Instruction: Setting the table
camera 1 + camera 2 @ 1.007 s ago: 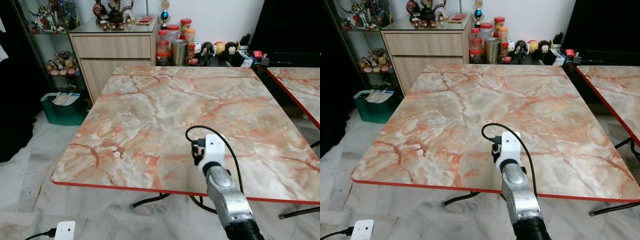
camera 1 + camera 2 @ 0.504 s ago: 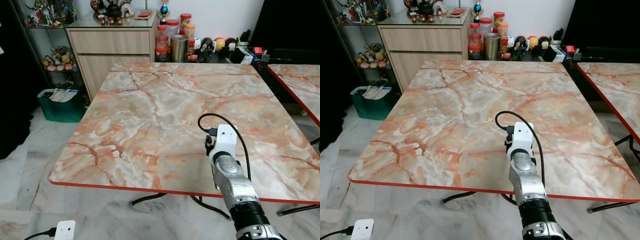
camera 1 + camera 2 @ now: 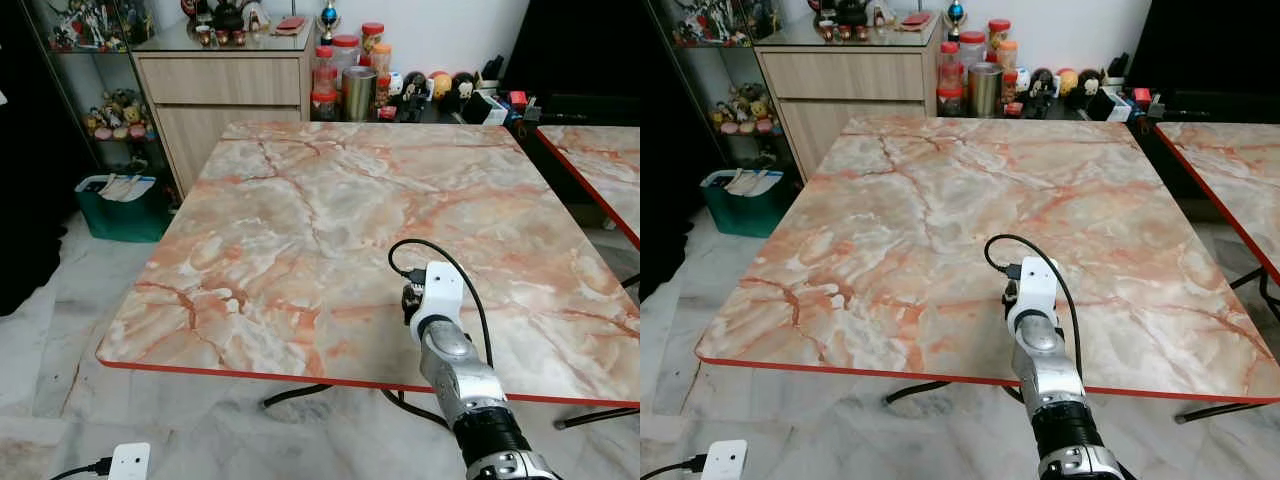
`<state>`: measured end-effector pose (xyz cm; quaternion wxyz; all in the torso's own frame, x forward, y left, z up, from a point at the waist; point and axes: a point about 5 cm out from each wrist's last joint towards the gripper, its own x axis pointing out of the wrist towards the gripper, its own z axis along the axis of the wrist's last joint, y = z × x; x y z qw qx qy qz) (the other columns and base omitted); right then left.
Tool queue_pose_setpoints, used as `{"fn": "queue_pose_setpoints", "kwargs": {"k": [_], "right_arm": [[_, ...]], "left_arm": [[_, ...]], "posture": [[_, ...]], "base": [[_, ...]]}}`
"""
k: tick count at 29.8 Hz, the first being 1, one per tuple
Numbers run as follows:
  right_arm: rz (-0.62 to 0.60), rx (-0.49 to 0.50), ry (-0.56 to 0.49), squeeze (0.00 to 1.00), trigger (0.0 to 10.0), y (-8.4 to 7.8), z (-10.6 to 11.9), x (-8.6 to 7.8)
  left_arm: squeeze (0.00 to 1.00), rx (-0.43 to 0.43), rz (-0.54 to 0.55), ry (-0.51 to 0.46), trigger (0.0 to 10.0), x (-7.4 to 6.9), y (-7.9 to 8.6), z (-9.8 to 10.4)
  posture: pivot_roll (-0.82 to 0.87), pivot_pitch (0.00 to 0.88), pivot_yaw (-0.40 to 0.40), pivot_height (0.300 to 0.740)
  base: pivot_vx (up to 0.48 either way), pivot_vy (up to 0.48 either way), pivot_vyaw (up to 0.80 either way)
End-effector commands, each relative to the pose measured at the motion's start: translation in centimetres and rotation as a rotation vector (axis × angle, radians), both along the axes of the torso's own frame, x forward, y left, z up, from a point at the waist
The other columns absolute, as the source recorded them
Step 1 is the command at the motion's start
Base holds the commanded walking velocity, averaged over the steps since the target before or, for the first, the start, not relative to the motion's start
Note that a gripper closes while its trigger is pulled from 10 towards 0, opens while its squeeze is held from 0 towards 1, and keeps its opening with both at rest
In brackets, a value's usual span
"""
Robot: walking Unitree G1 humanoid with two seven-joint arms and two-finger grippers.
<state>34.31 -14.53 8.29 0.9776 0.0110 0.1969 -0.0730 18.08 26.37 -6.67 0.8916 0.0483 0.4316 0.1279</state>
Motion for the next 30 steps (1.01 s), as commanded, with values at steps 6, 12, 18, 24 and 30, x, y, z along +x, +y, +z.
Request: {"fn": "queue_pose_setpoints", "kwargs": {"k": [6,12,18,24,30], "right_arm": [[-0.012,0.007,0.02,0.0,10.0,-0.1,0.0,0.4],[0.003,0.025,0.022,0.0,10.0,0.2,-0.1,0.5],[-0.008,0.013,0.042,0.0,10.0,0.1,-0.3,0.5],[-0.013,0.008,0.052,0.0,10.0,0.1,-0.5,0.5],[-0.026,-0.003,0.075,0.0,10.0,-0.1,-0.9,0.3]], "left_arm": [[0.0,0.0,0.005,0.018,10.0,-0.5,0.2,-0.2],[0.0,-0.002,0.003,0.02,10.0,-0.5,0.2,-0.2],[0.0,-0.005,0.004,0.019,10.0,-0.5,0.1,-0.2],[0.0,-0.006,0.003,0.019,10.0,-0.5,0.1,-0.2],[0.0,-0.006,0.002,0.019,10.0,-0.5,0.1,-0.2]], "posture": [[0.02,0.087,-0.004,0.74],[0.02,0.086,-0.005,0.74],[0.02,0.085,-0.006,0.74],[0.03,0.082,-0.007,0.74],[0.03,0.071,-0.009,0.74]], "base": [[0.0,0.0,0.0],[0.0,0.0,0.0],[0.0,0.0,0.0],[0.0,0.0,0.0],[0.0,0.0,0.0]]}}
